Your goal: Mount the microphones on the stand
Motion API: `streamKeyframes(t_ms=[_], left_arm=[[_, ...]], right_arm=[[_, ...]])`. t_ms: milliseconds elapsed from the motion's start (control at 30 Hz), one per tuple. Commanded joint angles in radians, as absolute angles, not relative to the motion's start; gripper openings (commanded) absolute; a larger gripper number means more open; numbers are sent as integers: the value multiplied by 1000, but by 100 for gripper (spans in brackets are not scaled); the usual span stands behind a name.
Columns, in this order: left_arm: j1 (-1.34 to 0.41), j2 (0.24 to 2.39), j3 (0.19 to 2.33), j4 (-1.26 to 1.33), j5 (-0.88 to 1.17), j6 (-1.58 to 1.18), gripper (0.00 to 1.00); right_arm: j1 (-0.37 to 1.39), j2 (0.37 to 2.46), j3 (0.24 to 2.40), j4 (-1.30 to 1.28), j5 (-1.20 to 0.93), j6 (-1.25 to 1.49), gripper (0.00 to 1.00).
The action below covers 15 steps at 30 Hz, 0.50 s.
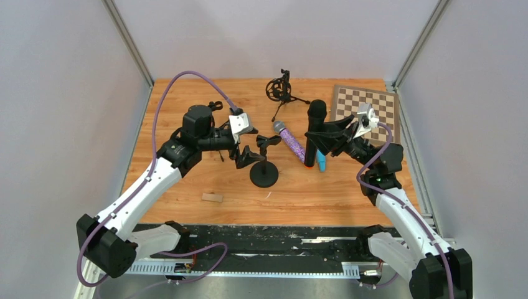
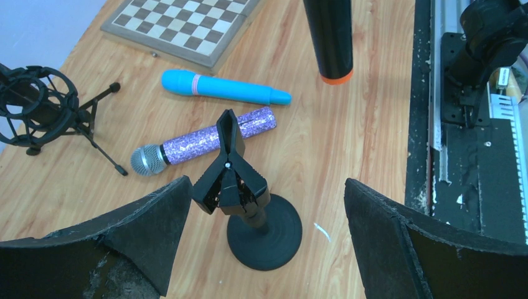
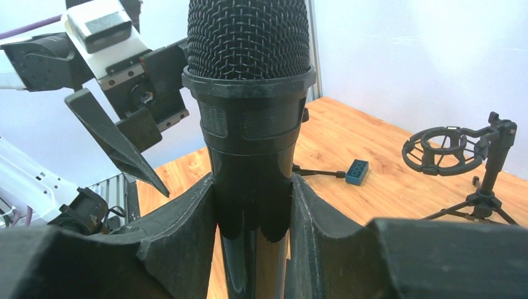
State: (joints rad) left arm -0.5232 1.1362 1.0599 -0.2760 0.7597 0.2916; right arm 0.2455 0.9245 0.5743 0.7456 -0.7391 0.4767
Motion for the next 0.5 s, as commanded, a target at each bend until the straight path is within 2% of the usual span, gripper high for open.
streamKeyframes(t_ms=[0,467], left_arm=[[-523,1158,1046,-237,736,353,100],[-522,1260,1061,-198,657,280,98]], right_arm=[[250,894,563,844,-726,468,0],[249,875,545,825,-723,456,0]])
